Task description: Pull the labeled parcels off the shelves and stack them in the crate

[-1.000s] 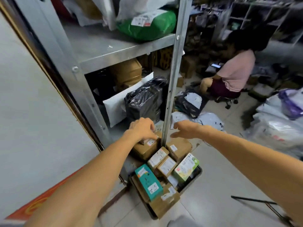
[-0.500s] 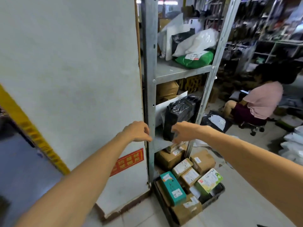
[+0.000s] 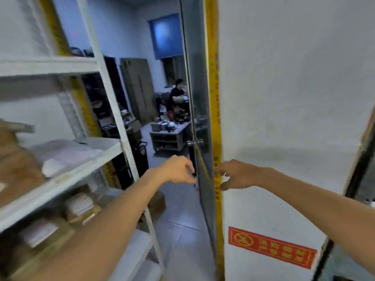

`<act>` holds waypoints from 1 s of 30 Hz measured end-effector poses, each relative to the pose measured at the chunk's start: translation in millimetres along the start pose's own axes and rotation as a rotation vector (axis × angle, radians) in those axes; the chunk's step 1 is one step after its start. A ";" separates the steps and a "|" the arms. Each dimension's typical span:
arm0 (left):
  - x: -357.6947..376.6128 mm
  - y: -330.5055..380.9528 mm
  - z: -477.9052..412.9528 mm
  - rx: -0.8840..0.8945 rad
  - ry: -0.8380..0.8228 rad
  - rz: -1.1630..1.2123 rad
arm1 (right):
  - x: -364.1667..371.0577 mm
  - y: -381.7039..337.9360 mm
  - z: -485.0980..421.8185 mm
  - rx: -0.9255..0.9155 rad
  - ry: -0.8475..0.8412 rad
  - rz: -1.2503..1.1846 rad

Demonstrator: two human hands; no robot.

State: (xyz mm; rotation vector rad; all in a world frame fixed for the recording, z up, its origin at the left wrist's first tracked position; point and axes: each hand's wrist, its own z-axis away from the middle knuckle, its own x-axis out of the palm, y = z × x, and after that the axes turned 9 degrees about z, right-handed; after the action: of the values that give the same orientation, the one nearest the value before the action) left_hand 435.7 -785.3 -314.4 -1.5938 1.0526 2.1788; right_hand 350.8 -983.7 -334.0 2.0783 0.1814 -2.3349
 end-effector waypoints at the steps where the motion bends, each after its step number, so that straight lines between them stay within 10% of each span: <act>1: -12.2 -18.4 21.1 -0.071 0.029 0.017 | -7.8 -18.7 -12.2 -0.064 0.015 0.013; 15: -79.3 -134.2 346.6 -0.716 0.568 0.054 | -80.8 -336.4 -32.4 -0.819 0.167 -0.005; 30: -77.5 -210.4 531.0 -0.997 1.099 -0.002 | -56.2 -544.6 -14.2 -0.972 0.150 -0.029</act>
State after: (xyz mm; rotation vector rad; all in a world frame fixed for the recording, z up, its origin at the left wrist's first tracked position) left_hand 199.7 -263.0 -253.3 -3.3845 -0.0506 1.7938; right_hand 325.4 -445.3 -236.7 1.6872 1.0850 -1.5466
